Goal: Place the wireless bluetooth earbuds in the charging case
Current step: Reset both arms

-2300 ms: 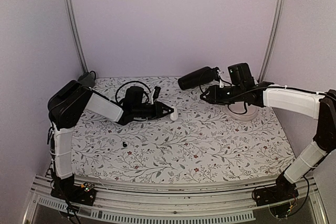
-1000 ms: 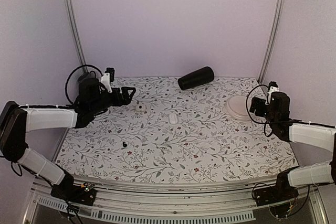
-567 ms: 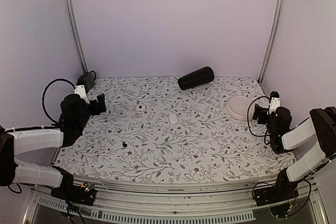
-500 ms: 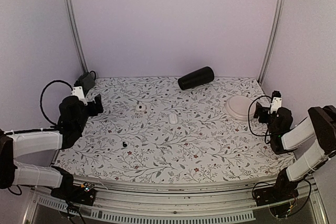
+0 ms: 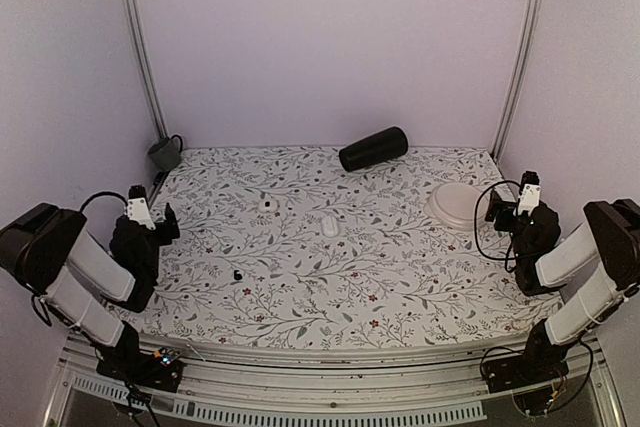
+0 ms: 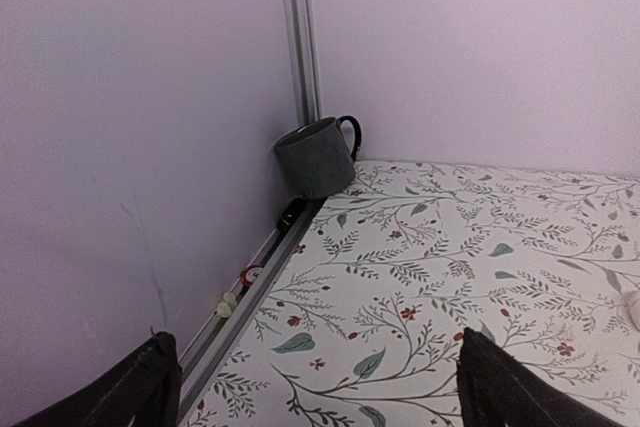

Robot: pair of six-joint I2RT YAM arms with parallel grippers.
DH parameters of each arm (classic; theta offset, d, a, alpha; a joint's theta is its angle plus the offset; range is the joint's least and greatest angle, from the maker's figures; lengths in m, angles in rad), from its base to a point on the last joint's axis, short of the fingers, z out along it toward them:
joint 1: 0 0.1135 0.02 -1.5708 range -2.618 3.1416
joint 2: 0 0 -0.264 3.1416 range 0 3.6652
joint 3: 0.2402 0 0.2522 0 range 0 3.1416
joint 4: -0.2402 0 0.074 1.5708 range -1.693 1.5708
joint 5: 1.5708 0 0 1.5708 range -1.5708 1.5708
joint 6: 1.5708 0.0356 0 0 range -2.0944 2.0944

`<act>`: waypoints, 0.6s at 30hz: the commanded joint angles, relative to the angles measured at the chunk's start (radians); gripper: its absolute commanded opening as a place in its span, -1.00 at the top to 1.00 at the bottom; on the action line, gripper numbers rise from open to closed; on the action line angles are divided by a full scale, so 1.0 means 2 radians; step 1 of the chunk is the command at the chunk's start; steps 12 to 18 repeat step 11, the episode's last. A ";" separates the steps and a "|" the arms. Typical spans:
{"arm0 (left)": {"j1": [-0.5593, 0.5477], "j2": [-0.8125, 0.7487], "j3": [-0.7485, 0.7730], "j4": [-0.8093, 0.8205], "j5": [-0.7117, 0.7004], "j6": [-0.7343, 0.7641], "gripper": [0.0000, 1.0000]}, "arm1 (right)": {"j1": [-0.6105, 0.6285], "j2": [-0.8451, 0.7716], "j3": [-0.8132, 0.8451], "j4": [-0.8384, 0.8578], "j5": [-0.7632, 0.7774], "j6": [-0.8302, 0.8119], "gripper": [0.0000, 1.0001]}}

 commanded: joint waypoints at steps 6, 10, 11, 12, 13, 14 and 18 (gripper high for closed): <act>0.056 0.017 0.012 0.060 0.175 0.004 -0.92 | -0.002 0.004 -0.002 0.017 -0.005 0.001 -0.98; 0.057 0.018 0.065 -0.037 0.157 0.000 -0.92 | -0.002 0.004 0.000 0.013 -0.006 0.001 -0.98; 0.059 0.022 0.057 -0.017 0.163 -0.001 -0.92 | -0.002 0.004 -0.001 0.014 -0.006 0.001 -0.98; 0.059 0.022 0.057 -0.017 0.163 -0.001 -0.92 | -0.002 0.004 -0.001 0.014 -0.006 0.001 -0.98; 0.059 0.022 0.057 -0.017 0.163 -0.001 -0.92 | -0.002 0.004 -0.001 0.014 -0.006 0.001 -0.98; 0.059 0.022 0.057 -0.017 0.163 -0.001 -0.92 | -0.002 0.004 -0.001 0.014 -0.006 0.001 -0.98; 0.059 0.022 0.057 -0.017 0.163 -0.001 -0.92 | -0.002 0.004 -0.001 0.014 -0.006 0.001 -0.98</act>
